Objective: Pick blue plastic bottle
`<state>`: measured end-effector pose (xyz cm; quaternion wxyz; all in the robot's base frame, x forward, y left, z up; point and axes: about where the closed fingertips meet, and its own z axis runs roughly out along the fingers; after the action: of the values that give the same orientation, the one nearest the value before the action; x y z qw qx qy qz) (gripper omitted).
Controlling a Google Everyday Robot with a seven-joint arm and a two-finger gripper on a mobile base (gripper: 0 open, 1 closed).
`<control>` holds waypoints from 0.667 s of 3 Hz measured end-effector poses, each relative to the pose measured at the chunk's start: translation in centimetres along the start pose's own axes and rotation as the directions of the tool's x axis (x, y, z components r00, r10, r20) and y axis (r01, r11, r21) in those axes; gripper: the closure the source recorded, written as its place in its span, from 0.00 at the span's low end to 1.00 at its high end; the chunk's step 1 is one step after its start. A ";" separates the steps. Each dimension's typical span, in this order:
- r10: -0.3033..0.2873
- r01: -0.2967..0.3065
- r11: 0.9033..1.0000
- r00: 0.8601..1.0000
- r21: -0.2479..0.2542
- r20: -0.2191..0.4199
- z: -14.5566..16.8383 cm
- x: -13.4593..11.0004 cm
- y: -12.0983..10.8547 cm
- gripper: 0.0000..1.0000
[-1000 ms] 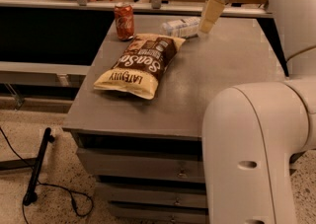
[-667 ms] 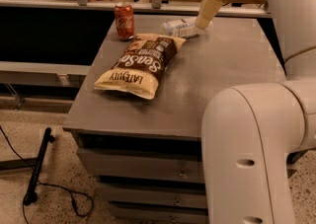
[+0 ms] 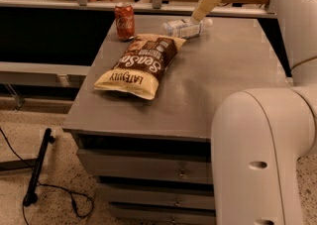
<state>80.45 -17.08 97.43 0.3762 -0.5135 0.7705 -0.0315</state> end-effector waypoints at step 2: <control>0.286 -0.298 0.954 0.912 -0.003 0.295 2.9 0.9 -2.1 0.00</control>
Offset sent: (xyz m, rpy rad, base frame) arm 0.0143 -0.0070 -0.0400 0.6640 -0.1758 -0.2001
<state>83.72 -17.80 95.77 0.4968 -0.3836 0.7738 0.0851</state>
